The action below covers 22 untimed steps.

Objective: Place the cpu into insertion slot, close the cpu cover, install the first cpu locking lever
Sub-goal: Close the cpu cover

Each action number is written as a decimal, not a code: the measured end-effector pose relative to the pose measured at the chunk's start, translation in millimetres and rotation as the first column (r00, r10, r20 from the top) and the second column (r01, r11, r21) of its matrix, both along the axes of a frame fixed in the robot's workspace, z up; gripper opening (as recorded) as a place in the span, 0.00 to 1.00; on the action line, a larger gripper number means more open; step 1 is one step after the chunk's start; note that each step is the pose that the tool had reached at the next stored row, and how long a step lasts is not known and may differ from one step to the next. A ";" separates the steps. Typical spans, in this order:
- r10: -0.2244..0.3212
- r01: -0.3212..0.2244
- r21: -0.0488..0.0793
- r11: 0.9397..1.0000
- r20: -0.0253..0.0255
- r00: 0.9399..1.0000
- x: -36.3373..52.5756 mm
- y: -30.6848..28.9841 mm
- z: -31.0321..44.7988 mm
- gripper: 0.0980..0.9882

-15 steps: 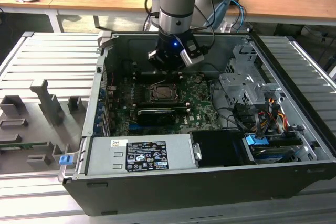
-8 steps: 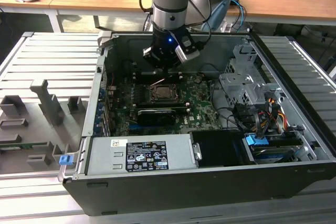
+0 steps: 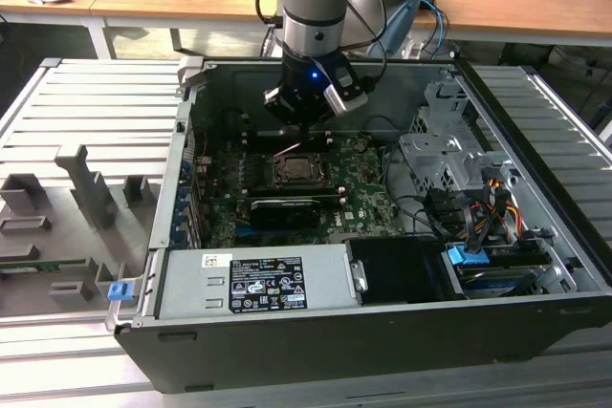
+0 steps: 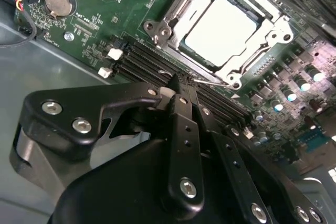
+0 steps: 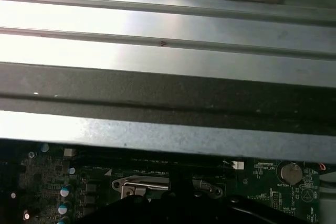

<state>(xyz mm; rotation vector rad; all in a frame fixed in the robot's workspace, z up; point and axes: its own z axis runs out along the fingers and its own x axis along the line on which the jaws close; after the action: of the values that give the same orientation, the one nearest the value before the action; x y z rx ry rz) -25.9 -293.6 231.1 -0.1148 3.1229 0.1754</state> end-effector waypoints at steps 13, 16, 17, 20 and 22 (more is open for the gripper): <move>0.000 0.000 0.002 1.000 0.000 1.000 0.0 0.3 -2.4 0.01; 0.000 0.000 0.002 1.000 0.000 1.000 0.0 0.2 -3.3 0.01; 0.000 0.000 0.002 1.000 0.000 1.000 0.0 0.3 -3.6 0.01; 0.000 0.000 0.002 1.000 0.000 1.000 0.0 0.3 -4.2 0.01; 0.000 0.000 0.002 1.000 0.000 1.000 0.0 0.2 -4.5 0.01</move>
<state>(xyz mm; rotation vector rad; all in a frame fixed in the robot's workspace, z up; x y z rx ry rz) -25.9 -293.3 226.6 -0.1149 3.1227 0.1789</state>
